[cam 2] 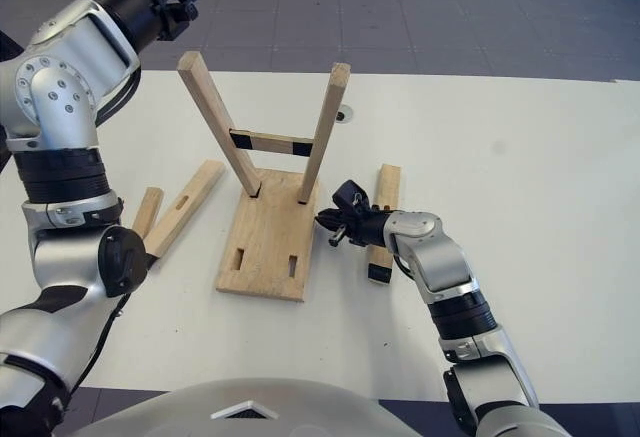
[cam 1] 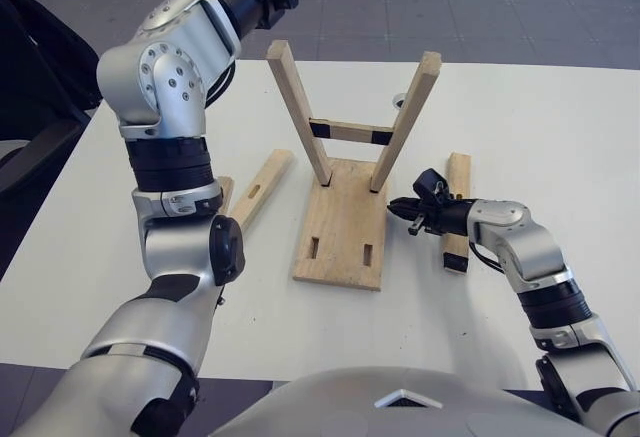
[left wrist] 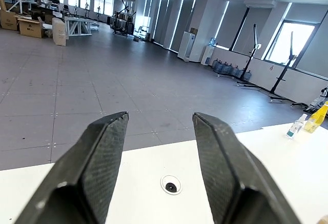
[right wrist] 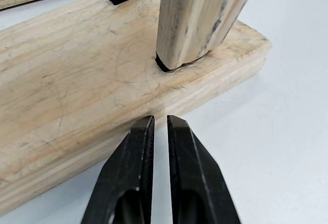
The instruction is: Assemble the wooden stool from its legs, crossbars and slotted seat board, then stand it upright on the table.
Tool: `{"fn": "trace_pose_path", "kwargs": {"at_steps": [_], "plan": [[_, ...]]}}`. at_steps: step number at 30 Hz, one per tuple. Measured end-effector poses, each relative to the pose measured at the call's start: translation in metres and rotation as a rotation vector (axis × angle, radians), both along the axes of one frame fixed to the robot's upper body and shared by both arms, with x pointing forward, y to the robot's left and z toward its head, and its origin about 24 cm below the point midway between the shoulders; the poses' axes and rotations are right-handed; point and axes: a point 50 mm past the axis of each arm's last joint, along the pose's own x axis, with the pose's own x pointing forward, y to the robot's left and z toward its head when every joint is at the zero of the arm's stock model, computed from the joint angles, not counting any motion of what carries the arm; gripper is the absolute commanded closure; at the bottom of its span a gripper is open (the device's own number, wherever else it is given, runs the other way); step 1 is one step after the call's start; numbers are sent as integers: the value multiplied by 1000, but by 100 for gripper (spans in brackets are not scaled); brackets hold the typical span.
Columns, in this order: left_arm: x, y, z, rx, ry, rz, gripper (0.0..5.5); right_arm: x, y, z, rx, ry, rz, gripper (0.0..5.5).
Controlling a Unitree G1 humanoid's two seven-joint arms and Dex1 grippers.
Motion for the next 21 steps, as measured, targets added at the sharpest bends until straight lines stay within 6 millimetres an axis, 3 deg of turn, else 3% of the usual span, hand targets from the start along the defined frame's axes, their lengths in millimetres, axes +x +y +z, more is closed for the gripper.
{"fn": "trace_pose_path", "kwargs": {"at_steps": [5, 9, 10, 14, 16, 19, 21], "plan": [[3, -5, -15, 14, 41, -19, 315, 0, 0, 0, 0, 1, 2, 504], [4, 1, -10, 13, 15, 2, 315, 0, 0, 0, 0, 1, 2, 504], [4, 6, 0, 8, -20, 21, 315, 0, 0, 0, 0, 0, 1, 504], [-8, 23, 94, -70, -371, 88, 315, 0, 0, 0, -1, 0, 0, 504], [-19, 24, 126, -124, -498, 74, 315, 0, 0, 0, -1, 0, 1, 504], [-22, 23, 130, -139, -512, 54, 315, 0, 0, 0, -2, -1, 2, 504], [-12, 21, 101, -93, -400, 44, 315, -1, 1, 0, -4, -2, 3, 504]]}}
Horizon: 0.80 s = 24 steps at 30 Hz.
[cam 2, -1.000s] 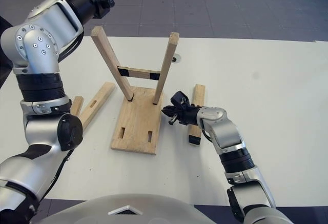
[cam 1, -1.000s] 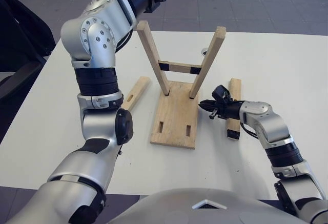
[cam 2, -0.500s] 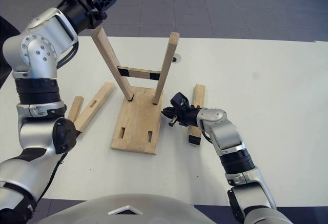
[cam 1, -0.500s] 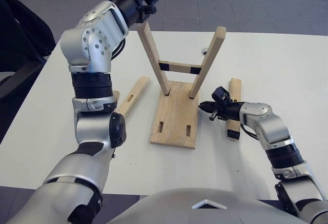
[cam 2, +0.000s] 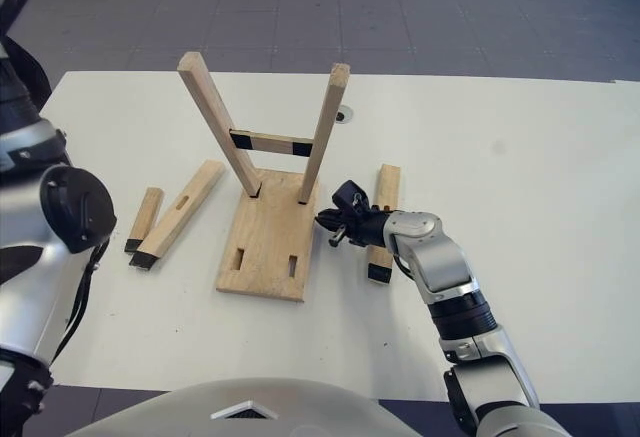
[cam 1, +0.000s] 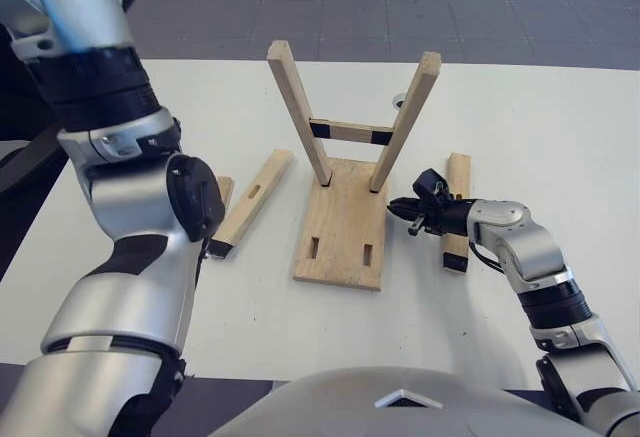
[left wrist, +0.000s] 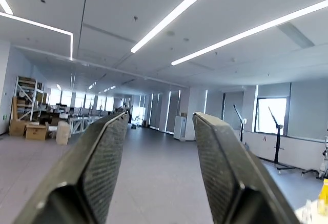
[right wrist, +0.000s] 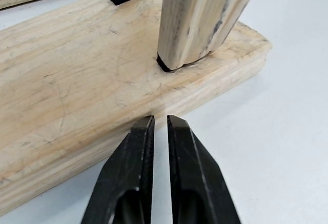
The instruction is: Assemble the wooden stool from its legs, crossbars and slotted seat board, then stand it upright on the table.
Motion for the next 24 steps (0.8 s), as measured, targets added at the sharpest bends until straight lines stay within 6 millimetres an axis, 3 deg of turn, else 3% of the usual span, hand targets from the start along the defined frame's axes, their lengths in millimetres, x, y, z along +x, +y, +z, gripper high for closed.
{"fn": "trace_pose_path", "kwargs": {"at_steps": [1, 3, 4, 9, 13, 16, 18, 20, 22, 24], "plan": [[8, -2, -32, 38, 119, -10, 315, 0, 0, 0, 1, -1, 2, 504], [13, -9, -115, 117, 430, -55, 315, -1, 1, 0, 1, 0, 1, 504], [8, -11, -133, 144, 473, -71, 315, -2, 0, -1, -1, 2, -3, 504], [-13, -16, -137, 300, 431, -68, 315, -2, -1, -2, -3, 5, -12, 504], [0, -14, -138, 273, 461, -14, 315, -3, -2, -3, -2, 6, -14, 504], [5, -8, -122, 142, 335, 52, 315, -3, -1, -2, 1, 4, -12, 504], [-6, 5, -95, 37, 195, 86, 315, -4, -3, 2, 11, -18, -40, 504], [-20, 16, -81, 3, 101, 109, 315, -5, -6, 13, 61, -63, -100, 504], [-34, 39, -94, 13, 94, 177, 315, -11, -12, 32, 136, -141, -193, 504], [-48, 66, -128, 37, 180, 264, 315, -20, -15, 47, 194, -193, -282, 504]]}}
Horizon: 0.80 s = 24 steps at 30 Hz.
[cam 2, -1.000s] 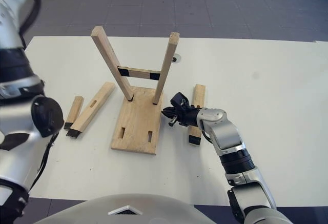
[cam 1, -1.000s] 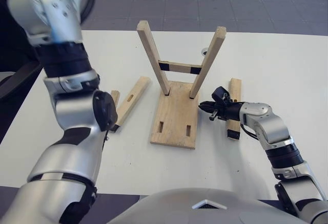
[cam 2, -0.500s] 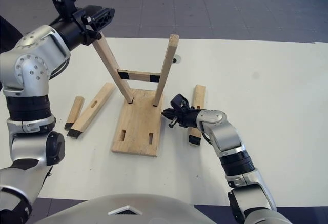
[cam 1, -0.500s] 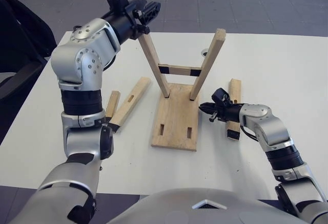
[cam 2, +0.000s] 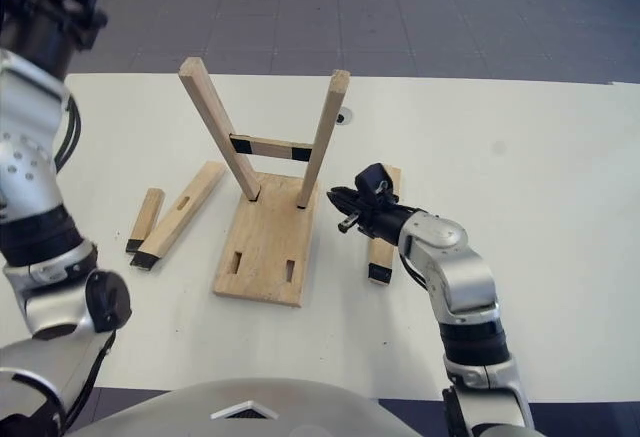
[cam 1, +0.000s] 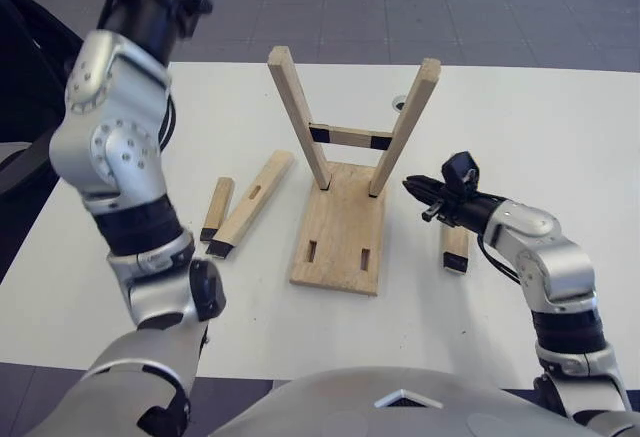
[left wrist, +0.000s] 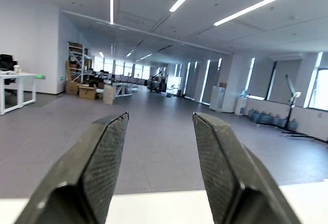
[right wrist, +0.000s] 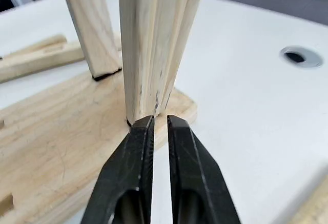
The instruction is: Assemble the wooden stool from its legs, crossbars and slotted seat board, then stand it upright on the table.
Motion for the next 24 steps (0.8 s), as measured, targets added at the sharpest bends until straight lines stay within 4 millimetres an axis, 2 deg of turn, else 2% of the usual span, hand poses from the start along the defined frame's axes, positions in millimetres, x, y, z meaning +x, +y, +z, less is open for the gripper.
{"fn": "trace_pose_path", "kwargs": {"at_steps": [1, 3, 5, 7, 12, 13, 17, 24], "plan": [[-12, 17, -25, 24, 69, 48, 315, -7, 0, 8, 25, -35, -62, 504], [-36, 34, -64, 68, 181, 84, 315, -18, -2, 12, -9, -78, -147, 504], [-62, 39, -101, 110, 312, 71, 315, -28, -10, 5, -56, -71, -237, 504], [-92, 35, -135, 147, 445, 21, 315, -40, -22, -8, -117, -43, -327, 504], [-143, 47, -178, 243, 633, 66, 315, -40, -34, -23, -192, -33, -423, 504], [-149, 50, -184, 255, 666, 77, 315, -39, -33, -24, -192, -30, -419, 504], [-145, 56, -189, 313, 675, 82, 315, -38, -26, -26, -184, -24, -381, 504], [-134, 51, -193, 296, 680, 45, 315, -33, -25, -26, -184, -26, -371, 504]]}}
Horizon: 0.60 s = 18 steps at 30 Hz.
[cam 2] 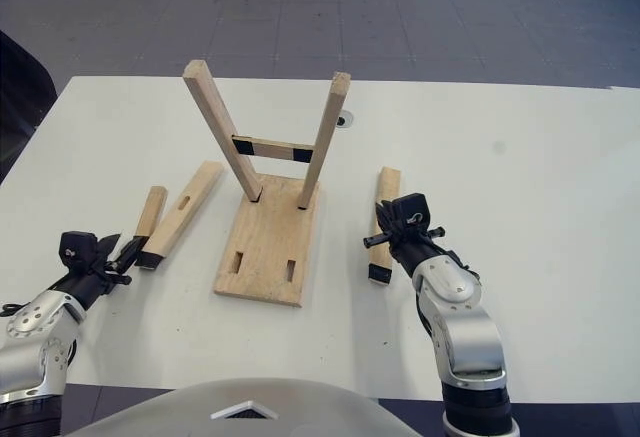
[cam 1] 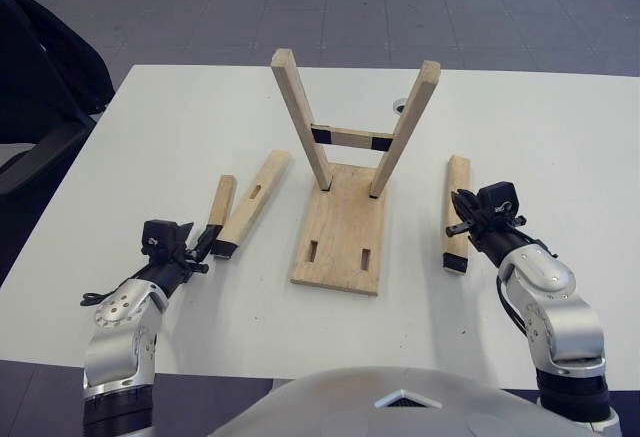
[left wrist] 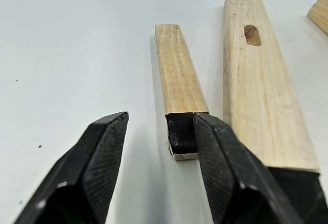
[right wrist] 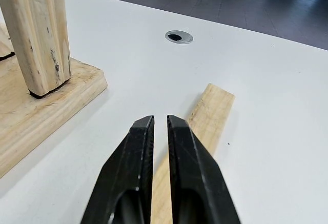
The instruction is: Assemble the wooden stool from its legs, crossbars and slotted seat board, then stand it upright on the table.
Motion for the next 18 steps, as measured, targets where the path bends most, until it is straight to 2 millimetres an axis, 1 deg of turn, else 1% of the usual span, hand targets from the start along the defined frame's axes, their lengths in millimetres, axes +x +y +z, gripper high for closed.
{"fn": "trace_pose_path", "kwargs": {"at_steps": [5, 11, 13, 15, 16, 18], "plan": [[12, -8, 2, -34, 4, -20, 315, 3, 1, 0, 1, -1, 7, 504], [15, -11, 1, -34, -1, -6, 315, 4, 1, -2, 2, 7, 11, 504], [16, -11, 2, -3, 6, -12, 315, 4, 1, -2, 2, 8, 11, 504], [16, -3, 3, 56, 21, 6, 315, 4, 1, -2, 2, 8, 9, 504], [14, 6, 4, 93, 30, 42, 315, 4, 0, -2, 2, 8, 9, 504], [12, 15, 6, 135, 40, 74, 315, 4, 0, -2, 2, 8, 8, 504]]}}
